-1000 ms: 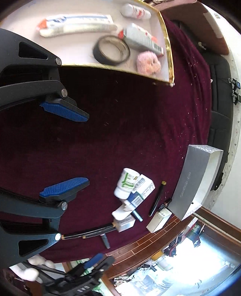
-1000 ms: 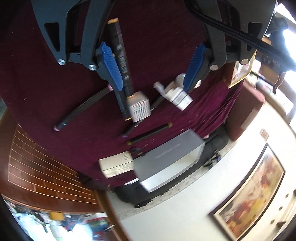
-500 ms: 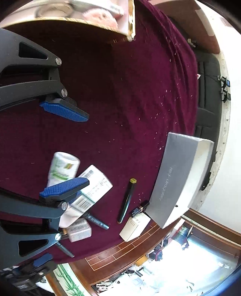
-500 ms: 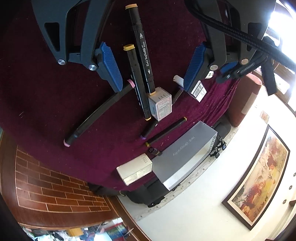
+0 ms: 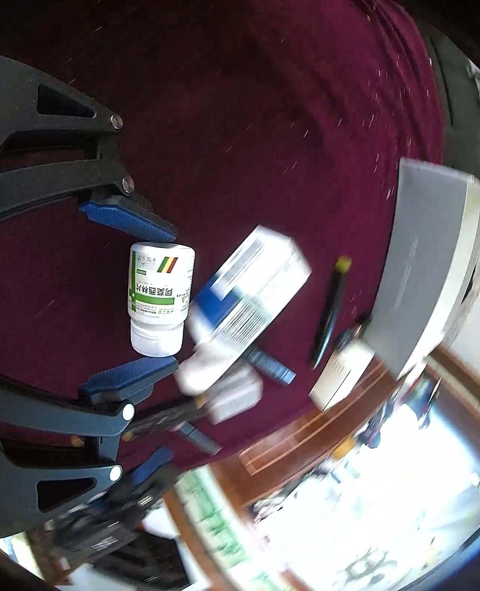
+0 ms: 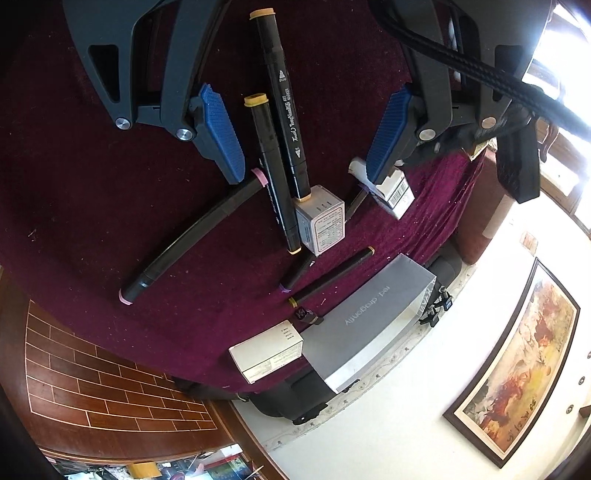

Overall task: Organize objects
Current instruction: 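Grasp the white green-label pill bottle with the left tool, then hold the pill bottle with the left tool while the right tool grasps the white barcode medicine box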

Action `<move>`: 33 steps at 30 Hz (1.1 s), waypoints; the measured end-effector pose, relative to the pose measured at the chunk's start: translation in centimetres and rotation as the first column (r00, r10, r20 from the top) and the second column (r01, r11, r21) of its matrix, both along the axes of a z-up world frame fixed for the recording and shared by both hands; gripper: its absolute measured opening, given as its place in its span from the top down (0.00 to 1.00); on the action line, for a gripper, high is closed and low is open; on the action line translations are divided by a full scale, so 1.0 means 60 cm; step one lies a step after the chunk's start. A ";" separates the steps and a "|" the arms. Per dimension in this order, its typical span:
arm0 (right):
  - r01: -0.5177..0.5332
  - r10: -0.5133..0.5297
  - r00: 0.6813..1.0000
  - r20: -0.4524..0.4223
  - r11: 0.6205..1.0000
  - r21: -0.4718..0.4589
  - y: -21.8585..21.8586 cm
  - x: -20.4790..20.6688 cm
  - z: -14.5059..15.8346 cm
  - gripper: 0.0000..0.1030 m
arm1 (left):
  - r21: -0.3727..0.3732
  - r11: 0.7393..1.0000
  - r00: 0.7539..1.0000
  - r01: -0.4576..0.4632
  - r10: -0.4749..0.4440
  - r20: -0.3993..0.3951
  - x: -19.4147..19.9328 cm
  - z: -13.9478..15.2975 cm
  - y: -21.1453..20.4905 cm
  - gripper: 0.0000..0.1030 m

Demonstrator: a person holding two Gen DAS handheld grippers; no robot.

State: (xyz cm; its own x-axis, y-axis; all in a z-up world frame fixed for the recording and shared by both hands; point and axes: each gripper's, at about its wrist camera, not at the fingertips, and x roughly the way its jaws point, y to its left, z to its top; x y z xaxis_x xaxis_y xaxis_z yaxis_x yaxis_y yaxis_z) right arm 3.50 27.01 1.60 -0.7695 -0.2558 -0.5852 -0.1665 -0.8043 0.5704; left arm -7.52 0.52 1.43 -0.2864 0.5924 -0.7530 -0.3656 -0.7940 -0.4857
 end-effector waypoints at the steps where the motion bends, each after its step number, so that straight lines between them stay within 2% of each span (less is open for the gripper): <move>1: 0.002 -0.002 1.000 0.001 1.000 -0.002 0.001 0.000 -0.001 0.34 | 0.002 1.000 1.000 0.016 -0.016 -0.004 0.007 0.003 0.002 0.45; 3: 0.005 -0.005 1.000 0.005 1.000 0.000 0.001 0.000 -0.001 0.34 | -0.018 0.999 0.999 0.035 -0.036 -0.041 0.024 0.018 0.007 0.45; 6: 0.007 -0.007 1.000 0.010 1.000 0.005 0.001 -0.002 -0.002 0.34 | -0.148 0.987 0.979 0.055 -0.082 -0.186 0.048 0.040 0.028 0.45; 9: 0.005 -0.005 1.000 0.017 1.000 0.007 -0.001 -0.004 -0.003 0.34 | -0.286 0.952 0.939 0.111 -0.195 -0.283 0.072 0.046 0.061 0.45; 11: -0.001 0.001 1.000 0.024 1.000 0.005 -0.002 -0.007 -0.005 0.34 | -0.341 0.932 0.921 0.124 -0.236 -0.310 0.083 0.043 0.081 0.45; 14: -0.007 0.007 0.999 0.034 1.000 0.009 -0.004 -0.009 -0.008 0.34 | -0.327 0.938 0.926 0.111 -0.218 -0.310 0.073 0.036 0.094 0.45; 19: -0.013 0.012 0.999 0.039 1.000 0.012 -0.006 -0.010 -0.010 0.34 | -0.349 0.931 0.943 0.107 -0.206 -0.261 0.053 0.009 0.108 0.45; 22: -0.015 0.015 0.999 0.043 1.000 0.015 -0.008 -0.012 -0.011 0.34 | -0.309 0.947 0.956 0.088 -0.167 -0.239 0.047 0.003 0.099 0.45; 25: -0.018 0.017 0.999 0.049 1.000 0.016 -0.008 -0.012 -0.013 0.34 | -0.312 0.949 0.960 0.049 -0.131 -0.247 0.050 0.001 0.092 0.45; 29: -0.013 0.012 0.998 0.057 1.000 0.017 -0.007 -0.014 -0.014 0.34 | -0.354 0.935 0.959 0.016 -0.114 -0.258 0.062 -0.001 0.091 0.48; 33: -0.012 0.010 0.998 0.062 0.999 0.030 -0.009 -0.015 -0.016 0.34 | -0.327 0.945 0.967 -0.013 -0.071 -0.245 0.087 0.008 0.072 0.51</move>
State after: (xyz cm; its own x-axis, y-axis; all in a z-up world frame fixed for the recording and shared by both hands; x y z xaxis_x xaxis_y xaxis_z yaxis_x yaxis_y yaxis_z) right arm 2.62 26.46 0.65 -0.7285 -0.2459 -0.6394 -0.1916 -0.8230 0.5347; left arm -2.32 4.86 1.92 -0.4764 0.3396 -0.8110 -0.4667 -0.8794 -0.0941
